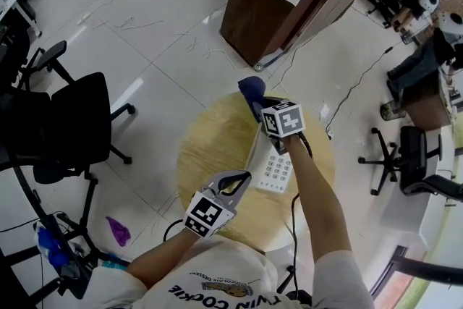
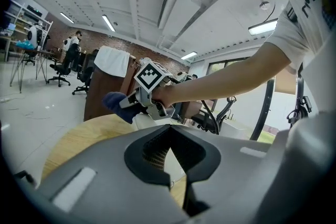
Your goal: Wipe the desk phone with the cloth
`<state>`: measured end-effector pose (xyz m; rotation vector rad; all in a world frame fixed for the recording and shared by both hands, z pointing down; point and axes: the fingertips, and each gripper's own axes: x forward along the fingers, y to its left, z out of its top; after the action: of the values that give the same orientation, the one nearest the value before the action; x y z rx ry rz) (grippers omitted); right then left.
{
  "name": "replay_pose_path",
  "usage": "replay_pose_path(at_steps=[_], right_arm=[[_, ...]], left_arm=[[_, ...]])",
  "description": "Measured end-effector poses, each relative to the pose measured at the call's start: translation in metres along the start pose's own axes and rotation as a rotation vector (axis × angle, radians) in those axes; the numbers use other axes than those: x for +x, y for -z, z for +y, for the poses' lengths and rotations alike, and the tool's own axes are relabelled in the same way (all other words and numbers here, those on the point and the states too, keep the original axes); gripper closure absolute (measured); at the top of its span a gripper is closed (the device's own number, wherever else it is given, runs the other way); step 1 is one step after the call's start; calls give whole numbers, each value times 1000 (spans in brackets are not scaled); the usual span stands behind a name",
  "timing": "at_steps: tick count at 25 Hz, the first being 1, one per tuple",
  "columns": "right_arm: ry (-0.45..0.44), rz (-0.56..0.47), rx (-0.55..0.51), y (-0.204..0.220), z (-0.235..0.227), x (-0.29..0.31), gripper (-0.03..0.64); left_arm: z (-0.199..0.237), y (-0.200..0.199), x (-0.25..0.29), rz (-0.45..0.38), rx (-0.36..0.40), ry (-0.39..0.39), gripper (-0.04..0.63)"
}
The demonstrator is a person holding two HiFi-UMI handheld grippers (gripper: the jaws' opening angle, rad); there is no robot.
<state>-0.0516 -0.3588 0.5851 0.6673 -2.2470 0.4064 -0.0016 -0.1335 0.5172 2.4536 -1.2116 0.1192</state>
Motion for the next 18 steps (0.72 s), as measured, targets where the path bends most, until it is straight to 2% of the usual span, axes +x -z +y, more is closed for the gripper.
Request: replay_pose_path(at_steps=[7,11,18], right_arm=[[-24,-10,-36,-11,33,-4,549],[13,15,-129,-5,46,-9,549],[48,35,-199,8,79,-20,549]], left_arm=[[14,-3,-10,-18,-17,-34,604],[25,-4,-17,-24,-24,-69,604],[43,-8,-31,-48,-34,-122,604]])
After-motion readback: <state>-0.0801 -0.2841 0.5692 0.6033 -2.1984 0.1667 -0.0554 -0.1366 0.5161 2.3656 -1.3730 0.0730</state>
